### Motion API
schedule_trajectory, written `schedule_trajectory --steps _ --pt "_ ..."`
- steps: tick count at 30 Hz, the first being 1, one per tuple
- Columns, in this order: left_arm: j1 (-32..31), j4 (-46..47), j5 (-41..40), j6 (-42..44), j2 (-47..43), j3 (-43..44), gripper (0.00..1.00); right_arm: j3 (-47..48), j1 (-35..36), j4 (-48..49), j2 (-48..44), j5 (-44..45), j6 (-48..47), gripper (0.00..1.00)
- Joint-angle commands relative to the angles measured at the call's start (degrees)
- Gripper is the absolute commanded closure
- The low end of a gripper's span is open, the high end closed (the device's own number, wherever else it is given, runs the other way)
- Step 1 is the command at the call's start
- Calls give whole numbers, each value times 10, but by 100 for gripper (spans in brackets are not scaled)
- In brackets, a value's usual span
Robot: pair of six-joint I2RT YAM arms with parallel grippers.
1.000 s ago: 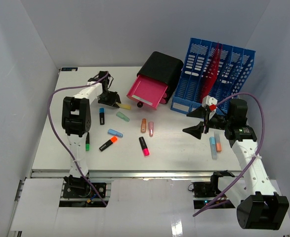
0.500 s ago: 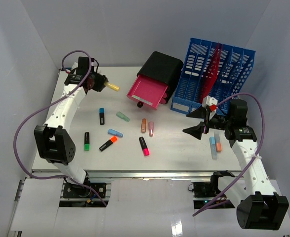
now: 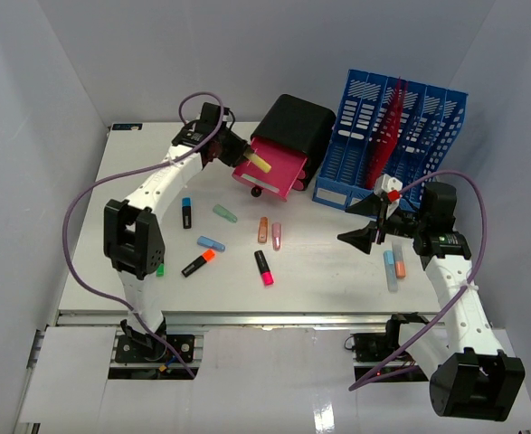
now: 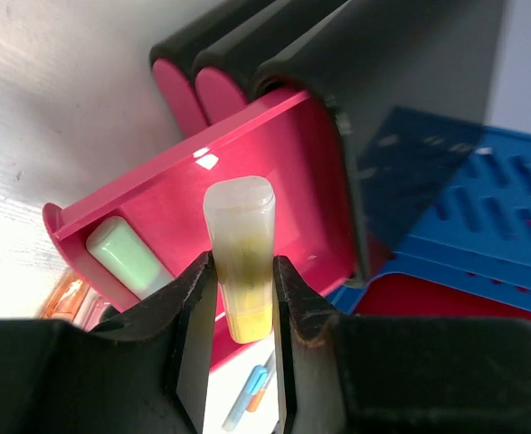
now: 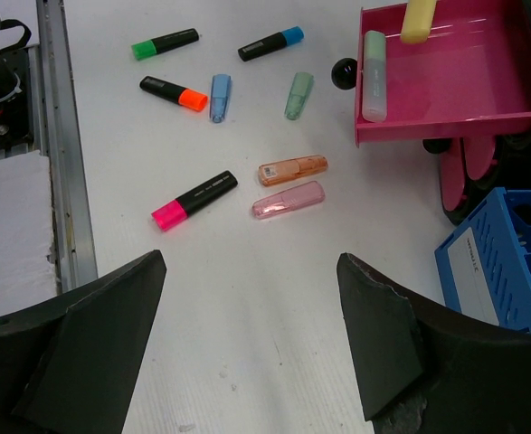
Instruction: Organize the desk
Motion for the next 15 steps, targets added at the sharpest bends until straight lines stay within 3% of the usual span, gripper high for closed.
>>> schedule_trajectory --steps 1,5,10,15 --pt "-16 1 11 -19 21 51 97 -6 -5 20 -4 -18 6 17" --pt "-24 -1 11 -26 52 70 90 -7 -5 22 -3 -22 8 17" --pt "-27 0 18 -28 62 81 61 -8 -6 22 -3 -23 8 17" --pt "-27 9 24 -24 55 86 48 -9 -6 22 -3 -26 8 17"
